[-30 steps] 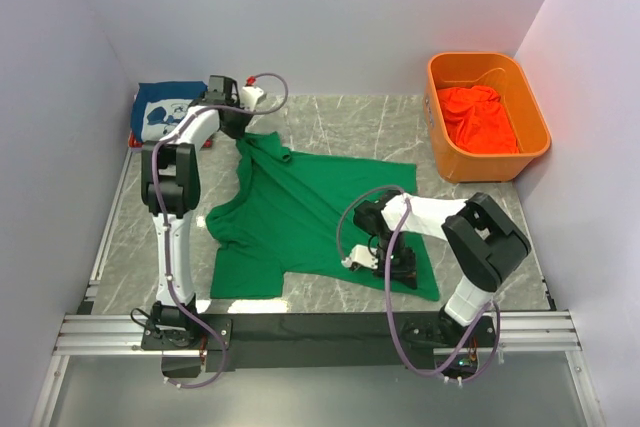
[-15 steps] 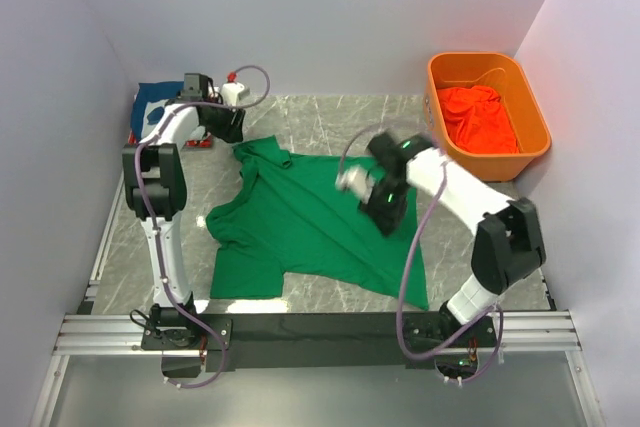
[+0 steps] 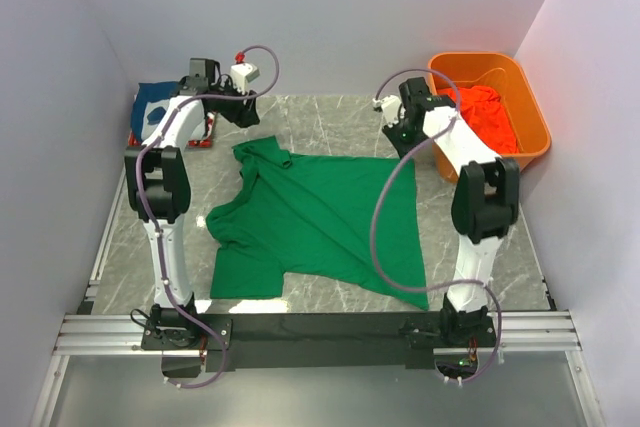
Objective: Fold and stack the t-shirts
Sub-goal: Flatten the tshirt out
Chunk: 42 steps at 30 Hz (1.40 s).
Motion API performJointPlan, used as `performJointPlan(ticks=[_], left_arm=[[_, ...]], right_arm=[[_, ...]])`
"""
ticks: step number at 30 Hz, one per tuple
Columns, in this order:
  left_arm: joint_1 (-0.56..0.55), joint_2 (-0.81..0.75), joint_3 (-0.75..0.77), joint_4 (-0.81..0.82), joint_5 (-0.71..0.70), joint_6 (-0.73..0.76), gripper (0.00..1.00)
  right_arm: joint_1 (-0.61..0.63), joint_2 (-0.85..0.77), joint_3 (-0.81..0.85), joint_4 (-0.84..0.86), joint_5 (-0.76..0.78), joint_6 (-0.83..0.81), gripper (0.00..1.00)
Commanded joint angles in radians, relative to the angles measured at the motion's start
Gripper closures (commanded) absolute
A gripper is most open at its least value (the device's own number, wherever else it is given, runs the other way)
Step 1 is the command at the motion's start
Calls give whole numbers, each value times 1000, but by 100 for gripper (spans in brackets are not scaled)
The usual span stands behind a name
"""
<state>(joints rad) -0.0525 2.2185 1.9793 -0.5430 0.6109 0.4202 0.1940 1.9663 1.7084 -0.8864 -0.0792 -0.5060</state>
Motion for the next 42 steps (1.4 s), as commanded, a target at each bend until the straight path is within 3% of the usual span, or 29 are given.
performJointPlan(ticks=[1, 7, 8, 11, 25, 35, 39, 42], left_arm=[[-3, -77, -49, 35, 29, -5, 38], [-3, -89, -80, 49, 21, -3, 36], [-4, -88, -82, 51, 23, -3, 28], [-3, -77, -71, 57, 15, -12, 25], [-24, 24, 29, 69, 9, -61, 20], [-75, 75, 55, 95, 3, -63, 19], [-86, 73, 56, 95, 3, -69, 19], [-90, 69, 55, 89, -2, -60, 19]], right_arm=[[-34, 78, 127, 41, 58, -9, 69], [-48, 195, 217, 20, 67, -51, 65], [-50, 206, 221, 12, 58, -55, 65], [-50, 246, 232, -3, 32, -62, 64], [-91, 416, 296, -83, 22, -85, 61], [-113, 345, 310, -56, -59, -29, 53], [-116, 327, 344, -11, -57, 53, 42], [-117, 362, 397, -29, -51, 96, 41]])
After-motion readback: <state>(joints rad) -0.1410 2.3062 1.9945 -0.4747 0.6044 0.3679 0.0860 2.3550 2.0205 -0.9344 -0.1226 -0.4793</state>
